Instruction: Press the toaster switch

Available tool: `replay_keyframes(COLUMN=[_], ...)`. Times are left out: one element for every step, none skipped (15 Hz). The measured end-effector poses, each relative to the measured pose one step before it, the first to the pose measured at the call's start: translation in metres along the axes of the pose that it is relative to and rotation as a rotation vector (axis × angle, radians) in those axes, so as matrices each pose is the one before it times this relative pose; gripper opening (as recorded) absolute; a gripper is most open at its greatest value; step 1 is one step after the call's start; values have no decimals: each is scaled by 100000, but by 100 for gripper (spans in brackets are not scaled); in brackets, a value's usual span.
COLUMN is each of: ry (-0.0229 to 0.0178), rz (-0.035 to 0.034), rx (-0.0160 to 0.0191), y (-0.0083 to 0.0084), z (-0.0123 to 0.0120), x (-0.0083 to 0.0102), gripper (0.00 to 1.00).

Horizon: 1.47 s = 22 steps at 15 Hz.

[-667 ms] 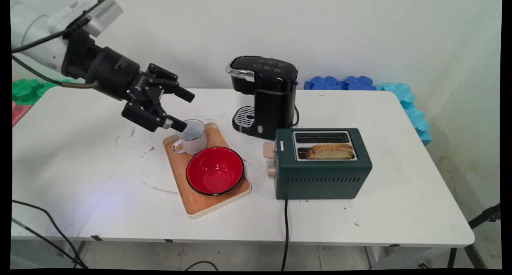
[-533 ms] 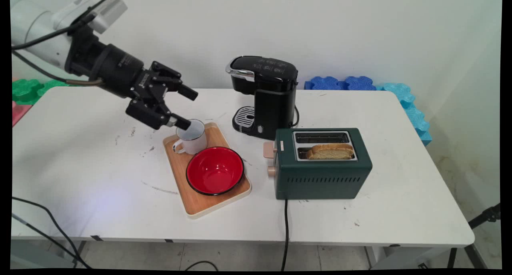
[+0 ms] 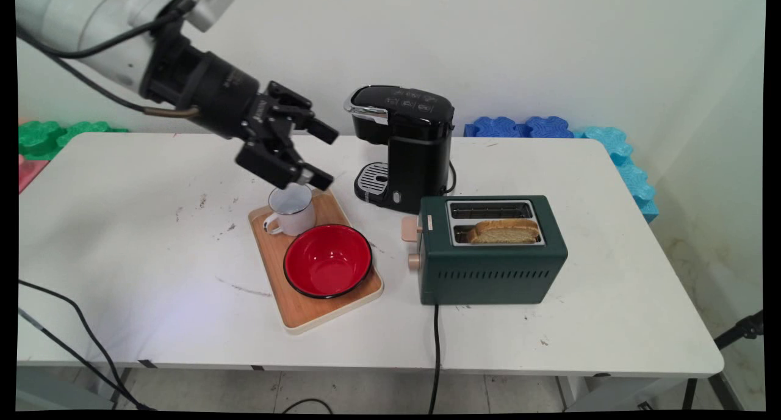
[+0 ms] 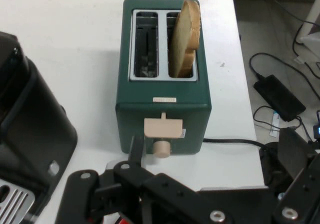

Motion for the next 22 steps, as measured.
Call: replay_keyframes(ry=[-374, -657, -806, -704, -942, -1002, -904, -1085, -1037, -878, -546, -858, -569, -916, -1056, -1026, -801, -793, -725, -531, -550, -298], rz=[233, 396, 769, 647, 676, 747, 630, 772, 856, 585, 300, 207, -43, 150, 401, -6, -90, -195, -228, -77, 36, 73], rx=[29, -64, -9, 128, 212, 108, 156, 175, 280, 303, 227, 503, 395, 578, 746, 635, 430, 357, 253, 192, 223, 300], y=[173, 217, 169, 121, 127, 96, 87, 104, 94, 47, 12, -18, -45, -75, -113, -84, -38, -24, 30, 34, 46, 30], z=[634, 801, 858, 716, 841, 903, 750, 855, 838, 681, 434, 600, 369, 510, 521, 469, 377, 408, 360, 280, 304, 293], x=[402, 371, 290, 185, 128, 99, 43, 36, 44, 51, 46, 47, 25, 14, -3, -38, -20, -4, -39, -35, -41, -26], gripper=[100, 100, 100, 100, 100, 100, 100, 100, 100, 100, 100, 100, 100, 0, 0, 0, 0, 0, 0, 0, 0, 0])
